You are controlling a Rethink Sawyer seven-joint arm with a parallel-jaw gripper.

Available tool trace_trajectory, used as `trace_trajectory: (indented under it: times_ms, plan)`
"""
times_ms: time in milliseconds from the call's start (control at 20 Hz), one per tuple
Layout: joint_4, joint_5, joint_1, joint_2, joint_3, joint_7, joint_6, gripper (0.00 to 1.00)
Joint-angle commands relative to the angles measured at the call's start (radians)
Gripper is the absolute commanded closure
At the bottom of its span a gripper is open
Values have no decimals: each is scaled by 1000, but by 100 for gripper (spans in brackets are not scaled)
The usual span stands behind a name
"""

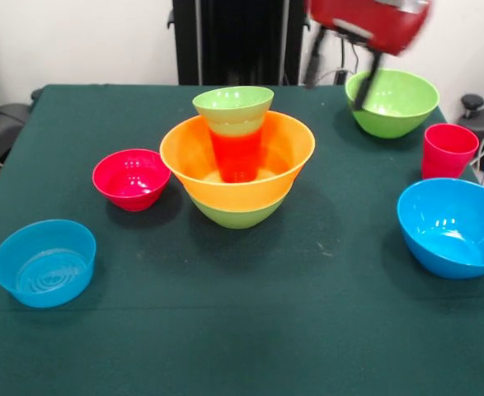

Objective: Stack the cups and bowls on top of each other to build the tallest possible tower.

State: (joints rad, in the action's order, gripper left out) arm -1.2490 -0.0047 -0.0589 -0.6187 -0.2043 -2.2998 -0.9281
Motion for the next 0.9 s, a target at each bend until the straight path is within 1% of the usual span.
trace_trajectory:
  times_ms: [50,400,500,650,750,900]
  plan:
    - [160,54,-72,173,38,-292,-109,0]
    - [261,82,-115,300,-14,-348,-53,0]
    - [276,89,-119,326,-20,-348,-19,0]
    - [326,93,-113,372,-21,-333,16,0]
    - [370,85,-111,406,-31,-323,21,0]
    - [407,99,-101,439,-22,-311,21,0]
